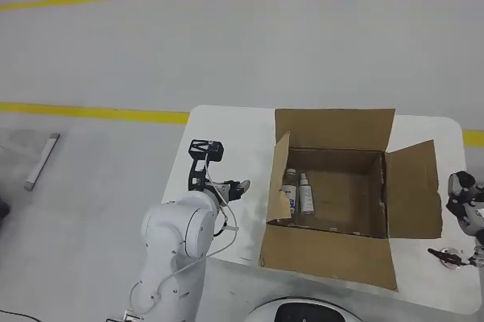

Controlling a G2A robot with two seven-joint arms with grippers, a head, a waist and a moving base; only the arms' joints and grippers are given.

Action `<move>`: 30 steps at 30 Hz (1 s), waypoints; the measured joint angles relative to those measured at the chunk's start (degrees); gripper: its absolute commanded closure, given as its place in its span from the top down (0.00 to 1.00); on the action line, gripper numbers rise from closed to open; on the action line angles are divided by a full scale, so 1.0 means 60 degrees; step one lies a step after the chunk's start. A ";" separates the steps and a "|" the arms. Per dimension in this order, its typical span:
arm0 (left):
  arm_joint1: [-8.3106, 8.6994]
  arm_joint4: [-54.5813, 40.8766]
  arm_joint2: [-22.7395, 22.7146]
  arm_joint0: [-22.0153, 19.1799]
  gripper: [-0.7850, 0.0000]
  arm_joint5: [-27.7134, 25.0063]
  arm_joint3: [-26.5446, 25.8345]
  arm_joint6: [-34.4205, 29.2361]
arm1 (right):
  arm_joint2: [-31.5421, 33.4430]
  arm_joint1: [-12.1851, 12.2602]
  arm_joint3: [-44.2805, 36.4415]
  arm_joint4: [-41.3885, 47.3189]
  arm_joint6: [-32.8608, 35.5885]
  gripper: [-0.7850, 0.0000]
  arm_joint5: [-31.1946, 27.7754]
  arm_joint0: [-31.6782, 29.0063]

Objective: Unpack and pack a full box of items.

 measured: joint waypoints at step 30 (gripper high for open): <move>0.0000 0.0000 0.0000 0.0000 1.00 0.0000 0.0000 0.0000 | 0.2517 0.0294 0.1785 -0.1181 0.2189 0.00 -0.2081 -0.0240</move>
